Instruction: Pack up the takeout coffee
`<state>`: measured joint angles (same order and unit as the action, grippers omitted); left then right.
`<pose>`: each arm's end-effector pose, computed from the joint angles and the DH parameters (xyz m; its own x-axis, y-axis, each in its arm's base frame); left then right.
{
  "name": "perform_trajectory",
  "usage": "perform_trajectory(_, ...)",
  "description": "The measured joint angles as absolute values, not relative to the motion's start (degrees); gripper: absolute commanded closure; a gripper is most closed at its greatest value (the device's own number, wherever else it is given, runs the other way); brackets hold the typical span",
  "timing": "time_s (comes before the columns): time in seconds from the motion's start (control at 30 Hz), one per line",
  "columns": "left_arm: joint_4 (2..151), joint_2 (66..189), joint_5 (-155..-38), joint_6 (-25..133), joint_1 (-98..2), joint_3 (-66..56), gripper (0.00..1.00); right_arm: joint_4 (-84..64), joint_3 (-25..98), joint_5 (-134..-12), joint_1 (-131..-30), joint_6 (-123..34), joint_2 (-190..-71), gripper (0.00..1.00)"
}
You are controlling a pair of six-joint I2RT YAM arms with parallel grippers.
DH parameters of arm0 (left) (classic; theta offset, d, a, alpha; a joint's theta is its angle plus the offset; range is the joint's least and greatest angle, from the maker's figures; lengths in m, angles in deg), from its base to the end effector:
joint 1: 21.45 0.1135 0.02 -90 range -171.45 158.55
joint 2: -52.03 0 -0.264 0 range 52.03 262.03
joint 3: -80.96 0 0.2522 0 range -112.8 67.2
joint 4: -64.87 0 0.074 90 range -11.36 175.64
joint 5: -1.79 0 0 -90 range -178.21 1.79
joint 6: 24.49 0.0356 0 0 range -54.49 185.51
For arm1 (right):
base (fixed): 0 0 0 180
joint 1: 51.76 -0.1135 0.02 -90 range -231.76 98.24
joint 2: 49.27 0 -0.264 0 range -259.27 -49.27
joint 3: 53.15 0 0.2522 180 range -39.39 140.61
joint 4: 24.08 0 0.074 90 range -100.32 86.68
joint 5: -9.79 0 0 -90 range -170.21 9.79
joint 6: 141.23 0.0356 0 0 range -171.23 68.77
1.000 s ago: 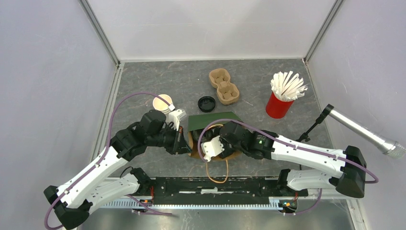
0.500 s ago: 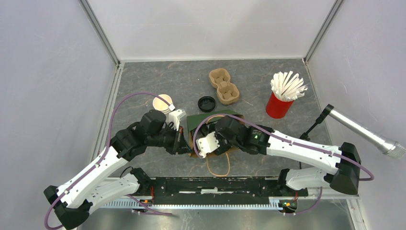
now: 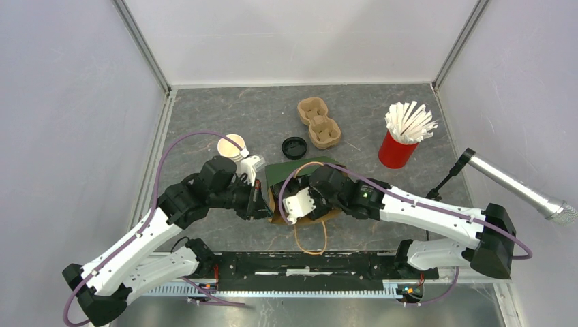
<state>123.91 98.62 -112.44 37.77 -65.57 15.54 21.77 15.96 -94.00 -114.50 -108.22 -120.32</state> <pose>0.1037 -0.1209 0.3180 -0.8104 0.1946 -0.5526 0.5453 0.5955 -0.5900 0.1263 0.2266 0.2742 0.4776 -0.8511 -0.2180 -0.7149 -0.2322 -0.6596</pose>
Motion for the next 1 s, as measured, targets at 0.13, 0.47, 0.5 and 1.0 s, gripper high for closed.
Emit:
perform_trajectory(0.13,123.91,98.84,-112.72,37.77,-65.57,15.54,0.98,21.27,15.68,-93.54,-114.30,-108.46,-120.25,0.31)
perform_trajectory(0.47,123.89,99.84,-114.05,37.77,-65.57,15.54,0.98,21.01,15.57,-92.18,-114.26,-108.57,-120.34,0.31)
perform_trajectory(0.5,123.89,99.91,-114.14,37.79,-65.57,15.54,0.98,21.20,15.66,-92.05,-114.26,-108.57,-120.38,0.31)
perform_trajectory(1.0,124.07,100.54,-114.32,37.96,-65.57,15.52,0.98,21.58,16.40,-90.54,-114.19,-108.98,-121.19,0.31)
